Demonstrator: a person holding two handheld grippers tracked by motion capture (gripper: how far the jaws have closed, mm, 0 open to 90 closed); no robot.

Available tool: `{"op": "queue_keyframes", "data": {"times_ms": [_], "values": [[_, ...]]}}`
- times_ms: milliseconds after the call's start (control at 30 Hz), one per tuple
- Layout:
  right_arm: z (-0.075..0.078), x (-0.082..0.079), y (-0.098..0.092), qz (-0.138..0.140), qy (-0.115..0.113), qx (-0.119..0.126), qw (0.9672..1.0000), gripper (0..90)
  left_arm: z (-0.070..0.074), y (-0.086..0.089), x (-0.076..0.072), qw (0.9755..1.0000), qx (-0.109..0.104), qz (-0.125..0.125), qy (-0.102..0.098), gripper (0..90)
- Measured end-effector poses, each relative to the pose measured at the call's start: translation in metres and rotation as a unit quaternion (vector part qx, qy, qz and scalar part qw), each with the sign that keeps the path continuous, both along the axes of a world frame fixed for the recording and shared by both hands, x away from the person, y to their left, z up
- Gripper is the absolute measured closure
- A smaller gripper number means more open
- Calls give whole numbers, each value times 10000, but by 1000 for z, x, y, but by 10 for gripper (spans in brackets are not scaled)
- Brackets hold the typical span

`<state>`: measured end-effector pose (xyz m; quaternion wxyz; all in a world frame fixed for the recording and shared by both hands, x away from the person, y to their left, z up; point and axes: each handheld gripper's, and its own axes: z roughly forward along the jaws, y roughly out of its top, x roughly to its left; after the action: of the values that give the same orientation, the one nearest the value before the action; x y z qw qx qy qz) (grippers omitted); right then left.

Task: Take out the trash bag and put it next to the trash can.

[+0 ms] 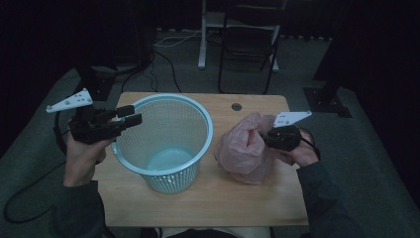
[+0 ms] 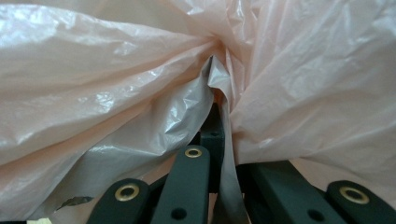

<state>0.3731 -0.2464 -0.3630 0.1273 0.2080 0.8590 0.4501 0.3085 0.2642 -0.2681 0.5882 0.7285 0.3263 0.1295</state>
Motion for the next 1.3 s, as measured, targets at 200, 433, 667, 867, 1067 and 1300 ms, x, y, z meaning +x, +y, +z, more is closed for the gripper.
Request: {"op": "queue_keyframes", "data": {"times_ms": [200,433,667,867,1067,1300], "values": [[-12,6,7,-47,92,-77,9999,890,0,1,0,10000,10,4,1,490],[-22,11,12,-115,165,-167,9997,889,0,0,0,10000,6,-1,-1,490],[-34,16,22,-87,264,-307,9991,885,0,-1,0,10000,2,-16,-9,490],[-45,18,27,-86,350,-483,9982,880,0,0,-1,10000,-17,4,-8,490],[-52,19,29,-93,427,-684,9967,843,0,1,0,10000,-17,-1,-8,490],[-55,19,27,-62,528,-804,9953,667,0,0,0,10000,-25,-3,-6,490]]}}
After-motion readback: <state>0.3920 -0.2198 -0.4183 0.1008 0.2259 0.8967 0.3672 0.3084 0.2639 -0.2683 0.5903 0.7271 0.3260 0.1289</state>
